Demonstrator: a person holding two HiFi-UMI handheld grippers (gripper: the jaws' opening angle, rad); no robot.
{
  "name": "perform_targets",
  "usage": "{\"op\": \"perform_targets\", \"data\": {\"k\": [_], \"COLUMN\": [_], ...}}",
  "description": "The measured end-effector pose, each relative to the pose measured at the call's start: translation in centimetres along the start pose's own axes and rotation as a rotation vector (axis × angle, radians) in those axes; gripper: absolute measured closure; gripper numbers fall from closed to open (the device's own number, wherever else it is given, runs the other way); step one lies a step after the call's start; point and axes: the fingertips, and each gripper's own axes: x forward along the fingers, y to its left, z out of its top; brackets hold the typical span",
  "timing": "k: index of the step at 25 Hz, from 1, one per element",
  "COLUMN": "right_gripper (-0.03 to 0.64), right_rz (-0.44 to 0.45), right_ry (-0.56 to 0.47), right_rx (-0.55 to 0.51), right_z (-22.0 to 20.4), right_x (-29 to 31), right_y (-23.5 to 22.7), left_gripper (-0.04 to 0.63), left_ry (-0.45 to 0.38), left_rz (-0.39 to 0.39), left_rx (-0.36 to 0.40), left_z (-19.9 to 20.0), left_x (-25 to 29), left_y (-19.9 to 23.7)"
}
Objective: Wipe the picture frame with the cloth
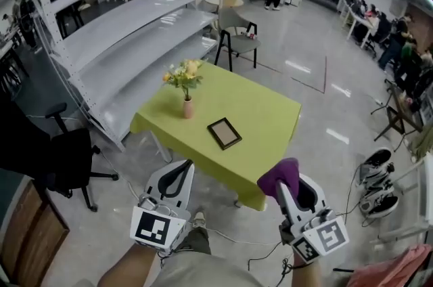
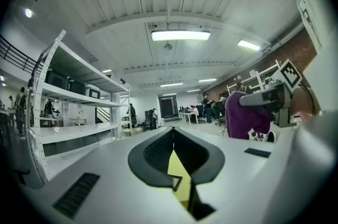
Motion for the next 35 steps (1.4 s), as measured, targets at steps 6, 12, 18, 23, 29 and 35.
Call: {"op": "perform_targets", "data": {"k": [6,12,18,23,29,35], "right_gripper": [0.511,0.509,0.509,0.509,0.509,0.509], "right_rz": [0.002,-0.003,0.0,0.036,0.131,0.266], "right_ry": [0.054,0.101,0.168,0.25,0.335,0.431], "right_rx": [0.018,0.033,0.049,0.069,0.068,0.05], "right_z": [-0.8,-1.8,-4.8,-7.4,-11.0,-15.4], "right_x": [7.7,15.3,20.8,23.5,27.1,31.4], "right_y": [-2.6,-5.7,-7.8,-9.7,-12.4,-15.2], "left_gripper": [0.588,0.588,0.588,0.588,0.588,0.586], "left_ry": [0.056,0.109,0.162,0.206,0.297,0.375], "left_rz": [-0.033,-0.078,-0.108,-0.11,-0.086,-0.035], "left_rx": [-0.046,-0.058,-0.083,-0.115,-0.153,-0.188], "left_z": [-1.7,-4.3,-7.9,-10.5,-14.5,-18.9], "left_x": [5.8,11.2,15.4,18.0,20.8,24.0], "left_y": [4.9,8.7,11.7,11.8,11.3,10.4]}}
